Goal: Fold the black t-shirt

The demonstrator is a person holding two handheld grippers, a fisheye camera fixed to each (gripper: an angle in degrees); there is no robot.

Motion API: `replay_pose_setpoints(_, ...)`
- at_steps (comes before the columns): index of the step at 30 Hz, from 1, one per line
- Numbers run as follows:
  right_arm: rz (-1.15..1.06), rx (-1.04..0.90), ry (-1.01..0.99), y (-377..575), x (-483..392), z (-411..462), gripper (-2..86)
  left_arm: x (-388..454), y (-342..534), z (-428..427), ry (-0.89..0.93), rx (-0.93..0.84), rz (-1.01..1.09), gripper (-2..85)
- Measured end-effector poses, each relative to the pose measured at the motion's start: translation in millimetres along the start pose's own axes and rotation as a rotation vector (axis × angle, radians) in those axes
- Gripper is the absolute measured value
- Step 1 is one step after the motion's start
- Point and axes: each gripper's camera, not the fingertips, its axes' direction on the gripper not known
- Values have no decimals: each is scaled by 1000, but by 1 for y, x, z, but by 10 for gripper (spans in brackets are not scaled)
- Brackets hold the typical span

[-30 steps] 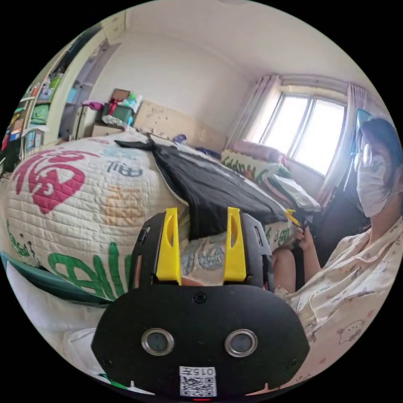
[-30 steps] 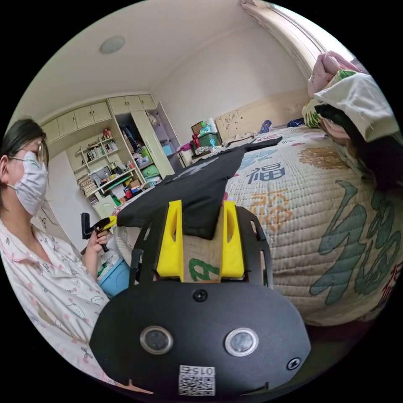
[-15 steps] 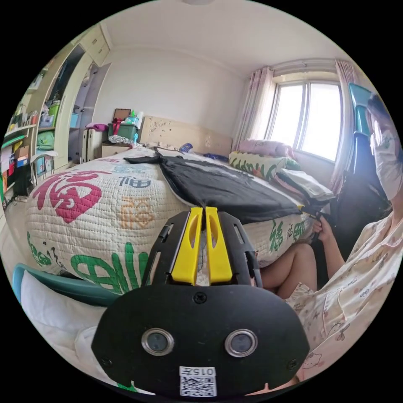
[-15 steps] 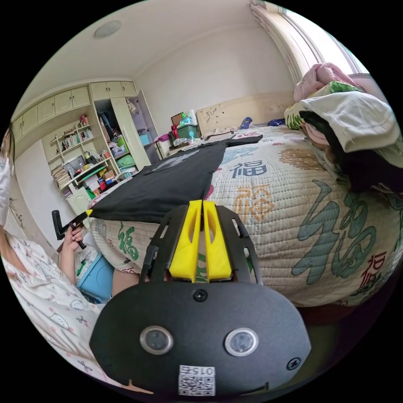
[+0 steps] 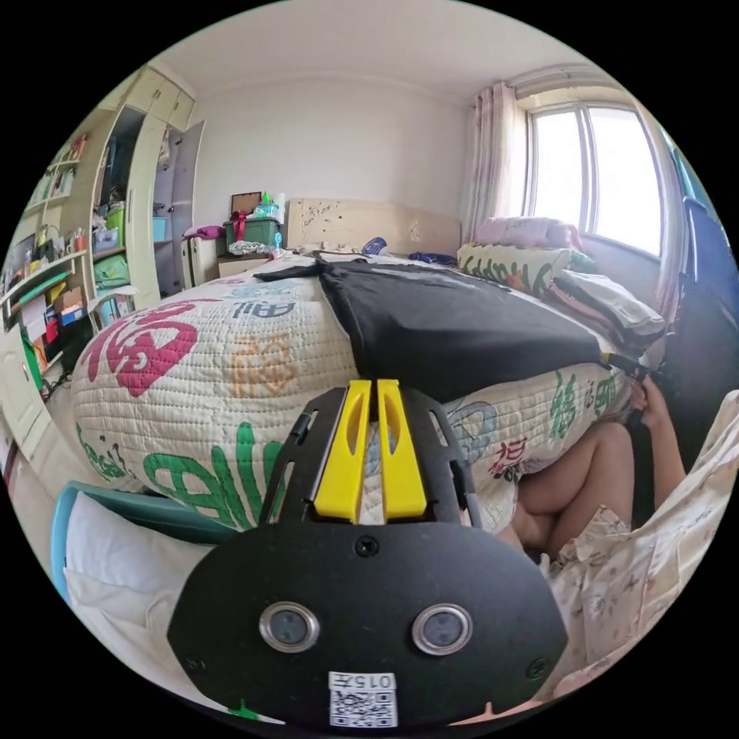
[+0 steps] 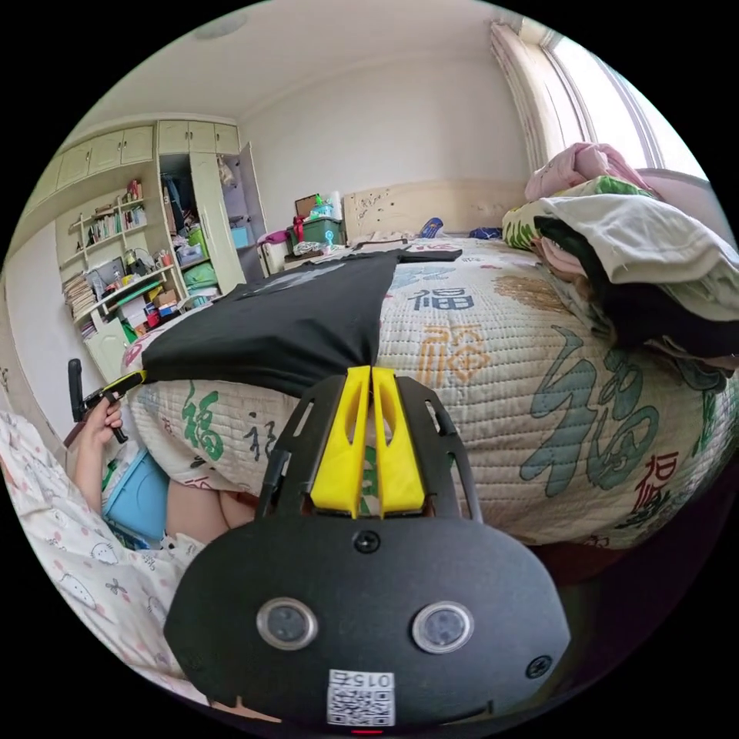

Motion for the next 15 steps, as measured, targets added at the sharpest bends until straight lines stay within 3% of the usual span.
replay_pose_setpoints(9,-86,35,228,0,-78,31,-3,12,21,39,-93,8,7,9)
replay_pose_setpoints(15,-100,-45,250,-35,-120,45,-2,4,28,56,-68,-16,6,10)
